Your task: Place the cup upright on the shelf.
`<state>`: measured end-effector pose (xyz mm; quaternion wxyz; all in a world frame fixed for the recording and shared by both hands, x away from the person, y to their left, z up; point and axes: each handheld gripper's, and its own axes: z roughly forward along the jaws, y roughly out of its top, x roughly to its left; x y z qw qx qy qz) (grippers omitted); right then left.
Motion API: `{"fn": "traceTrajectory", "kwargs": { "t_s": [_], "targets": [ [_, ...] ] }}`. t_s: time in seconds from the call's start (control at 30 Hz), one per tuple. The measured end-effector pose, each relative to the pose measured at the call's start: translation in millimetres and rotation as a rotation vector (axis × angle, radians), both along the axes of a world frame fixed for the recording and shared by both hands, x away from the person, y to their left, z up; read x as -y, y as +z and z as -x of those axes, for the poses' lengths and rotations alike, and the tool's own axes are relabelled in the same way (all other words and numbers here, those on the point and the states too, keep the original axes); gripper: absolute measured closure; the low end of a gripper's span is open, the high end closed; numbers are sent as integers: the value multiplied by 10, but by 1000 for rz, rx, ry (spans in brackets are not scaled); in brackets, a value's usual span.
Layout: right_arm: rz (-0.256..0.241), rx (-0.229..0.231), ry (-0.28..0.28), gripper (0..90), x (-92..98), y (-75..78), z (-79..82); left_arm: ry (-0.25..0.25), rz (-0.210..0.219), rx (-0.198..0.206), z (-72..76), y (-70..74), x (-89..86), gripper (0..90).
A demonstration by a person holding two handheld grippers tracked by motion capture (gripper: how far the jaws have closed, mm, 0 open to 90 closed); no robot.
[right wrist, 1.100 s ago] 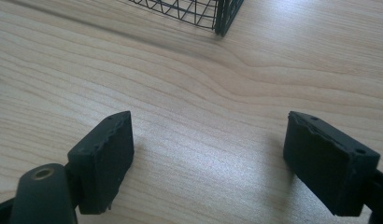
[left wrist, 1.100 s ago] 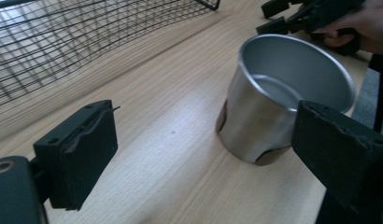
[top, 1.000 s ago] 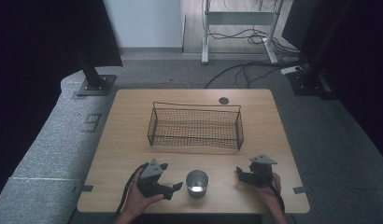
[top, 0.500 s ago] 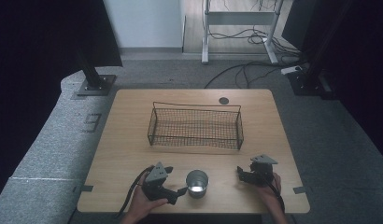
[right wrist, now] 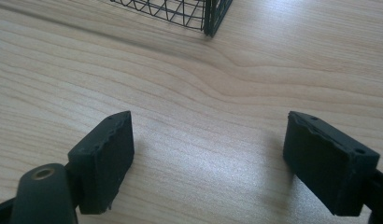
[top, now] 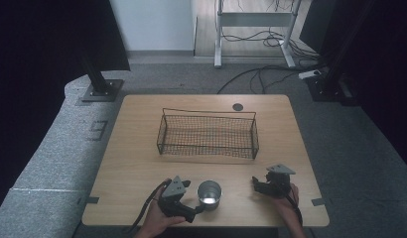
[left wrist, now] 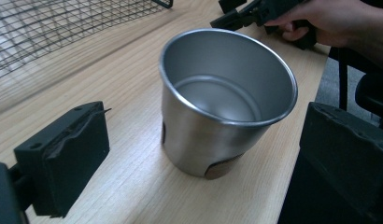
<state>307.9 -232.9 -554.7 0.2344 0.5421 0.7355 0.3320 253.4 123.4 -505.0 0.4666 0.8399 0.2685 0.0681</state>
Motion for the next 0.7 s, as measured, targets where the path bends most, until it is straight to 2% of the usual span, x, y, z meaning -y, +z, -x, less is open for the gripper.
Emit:
{"fn": "traceTrajectory", "kwargs": {
  "t_s": [0.4, 0.7],
  "targets": [
    [0, 0, 0, 161, 0, 0, -1, -8, -26, -13, -30, -76, 159, 22],
    [2, 0, -4, 161, 2, 0, -4, -9, -38, -6, -33, -105, 253, 13]
  ]
}}
